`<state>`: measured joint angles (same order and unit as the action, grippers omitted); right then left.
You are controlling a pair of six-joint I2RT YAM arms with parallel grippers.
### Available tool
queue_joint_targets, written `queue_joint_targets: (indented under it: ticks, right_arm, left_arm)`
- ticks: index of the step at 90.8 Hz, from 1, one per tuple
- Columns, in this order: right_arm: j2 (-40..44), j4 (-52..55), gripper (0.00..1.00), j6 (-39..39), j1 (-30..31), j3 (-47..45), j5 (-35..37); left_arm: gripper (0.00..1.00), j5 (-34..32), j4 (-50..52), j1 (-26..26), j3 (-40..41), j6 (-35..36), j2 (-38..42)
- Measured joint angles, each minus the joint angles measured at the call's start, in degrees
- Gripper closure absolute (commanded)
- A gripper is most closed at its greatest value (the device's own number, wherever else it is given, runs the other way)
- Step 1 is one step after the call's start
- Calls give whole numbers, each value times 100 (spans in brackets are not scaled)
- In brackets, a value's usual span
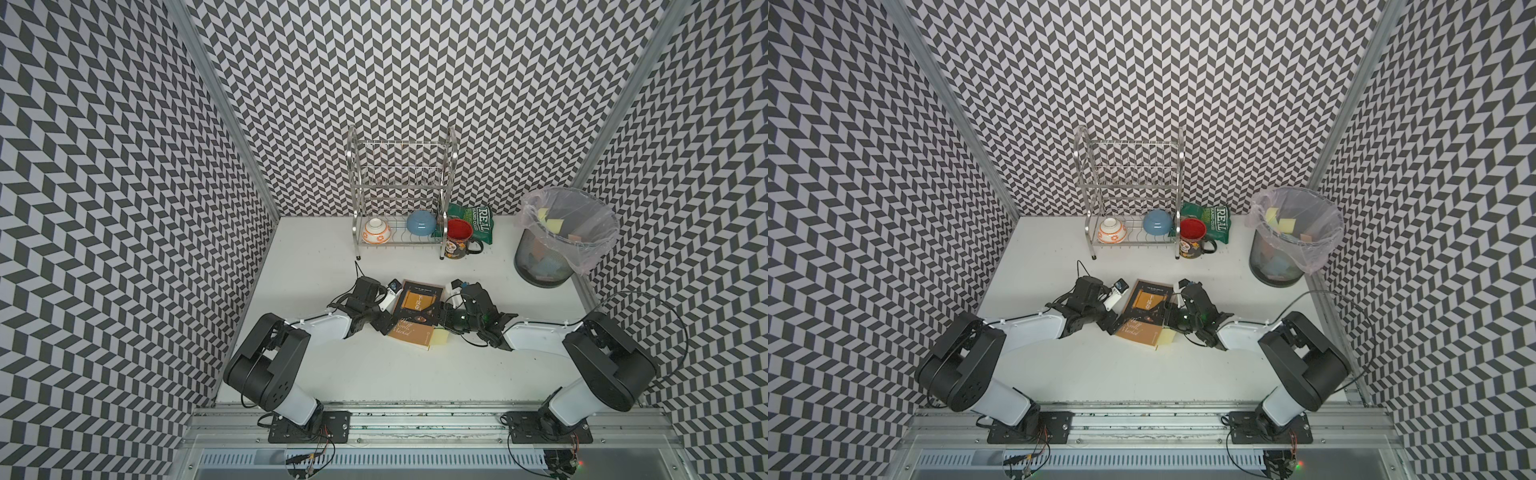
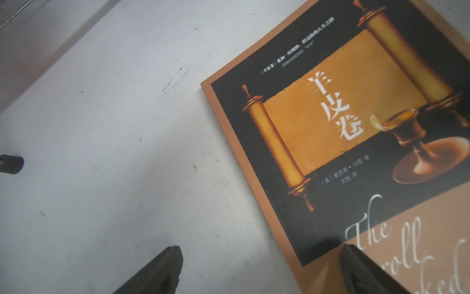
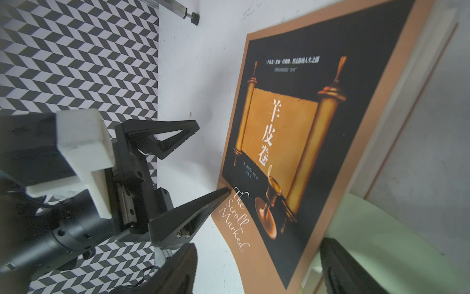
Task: Peel off the used sticky note
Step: Open the book at the center of the board.
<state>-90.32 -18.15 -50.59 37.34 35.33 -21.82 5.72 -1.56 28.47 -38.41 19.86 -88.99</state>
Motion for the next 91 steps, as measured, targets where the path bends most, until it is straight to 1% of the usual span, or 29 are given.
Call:
queue_joint_targets:
  ticks: [35, 72, 91]
  right_arm:
    - [11, 81, 21, 210, 4, 125, -28]
    - [118, 584, 21, 501, 94, 461, 46]
    - [120, 929, 21, 662, 160, 645, 192]
  left_arm:
    - [1, 13, -26, 0, 0, 0, -15]
    - [1, 13, -28, 0, 0, 0, -15]
    - [1, 15, -28, 0, 0, 0, -15]
